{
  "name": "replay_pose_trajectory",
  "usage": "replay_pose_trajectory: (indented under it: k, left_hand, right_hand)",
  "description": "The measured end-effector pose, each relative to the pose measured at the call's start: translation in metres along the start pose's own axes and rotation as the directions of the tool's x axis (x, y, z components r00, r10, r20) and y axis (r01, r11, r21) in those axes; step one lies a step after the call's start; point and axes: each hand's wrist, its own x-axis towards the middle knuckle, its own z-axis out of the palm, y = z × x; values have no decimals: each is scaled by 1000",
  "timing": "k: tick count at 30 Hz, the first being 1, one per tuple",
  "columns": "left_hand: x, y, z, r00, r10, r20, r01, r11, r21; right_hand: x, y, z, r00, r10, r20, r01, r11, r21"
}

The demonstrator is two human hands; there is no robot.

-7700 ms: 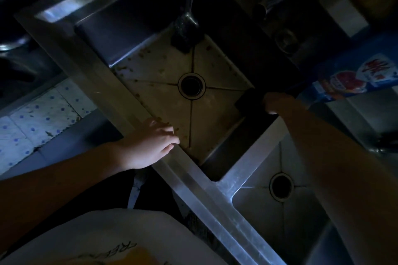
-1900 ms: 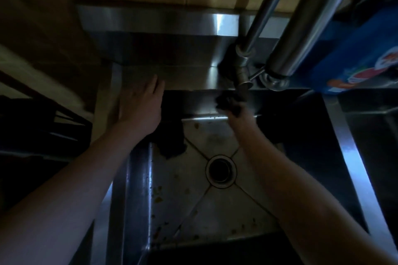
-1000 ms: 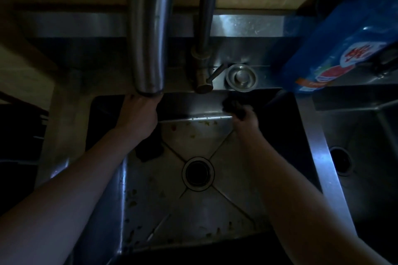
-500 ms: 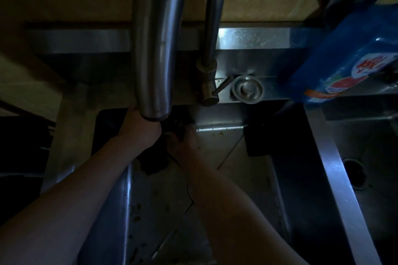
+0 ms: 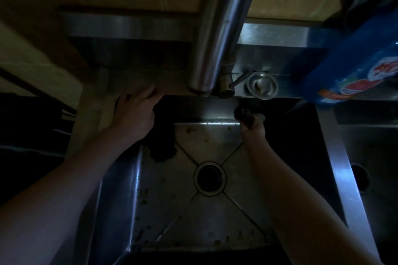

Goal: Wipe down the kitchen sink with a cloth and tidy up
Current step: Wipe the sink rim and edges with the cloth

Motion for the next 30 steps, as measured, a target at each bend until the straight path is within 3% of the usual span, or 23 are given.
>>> replay_pose_trajectory:
  k: [3, 10, 13, 17, 19, 21, 23, 24, 26, 30]
  left_hand:
    - [-9, -24, -2, 999, -38, 35, 38, 999, 7]
    - [-28, -52, 3, 996, -47, 77, 42, 997, 67]
    - [-32, -53, 3, 998, -23, 60, 18, 997, 80]
    - [-33, -54, 4, 995, -12, 96, 0, 993, 117]
    - [-34, -55, 2, 998, 17, 53, -21, 997, 81]
    - [-33, -58, -1, 999, 26, -20, -25, 999, 27]
    - [-28, -61, -2, 999, 22, -30, -21, 998, 52]
    - [-25, -62, -2, 1000, 22, -11, -22, 997, 70]
    - [-19, -67, 1, 1000, 6, 27, -8, 997, 72]
    - [-15, -71, 4, 1000, -5, -1, 5, 999, 32]
  right_hand:
    - [-15, -22, 37, 998, 41, -47, -43, 998, -41]
    - [-82, -73, 138, 950, -204, 236, 168, 972, 163]
    - [-83, -89, 158, 957, -89, 277, 22, 972, 236]
    - [-66, -62, 132, 977, -134, 167, 91, 966, 243]
    - [-43, -37, 107, 987, -103, 121, 82, 983, 167]
    - [-14, -18, 84, 996, 44, -74, -33, 989, 146]
    - [13, -10, 72, 892, 294, -343, -210, 942, 262]
    - [20, -8, 66, 833, 370, -410, -267, 920, 288]
    - [20, 0, 64, 846, 350, -402, -265, 931, 252]
    - [2, 16, 85, 978, 98, -184, -114, 990, -81]
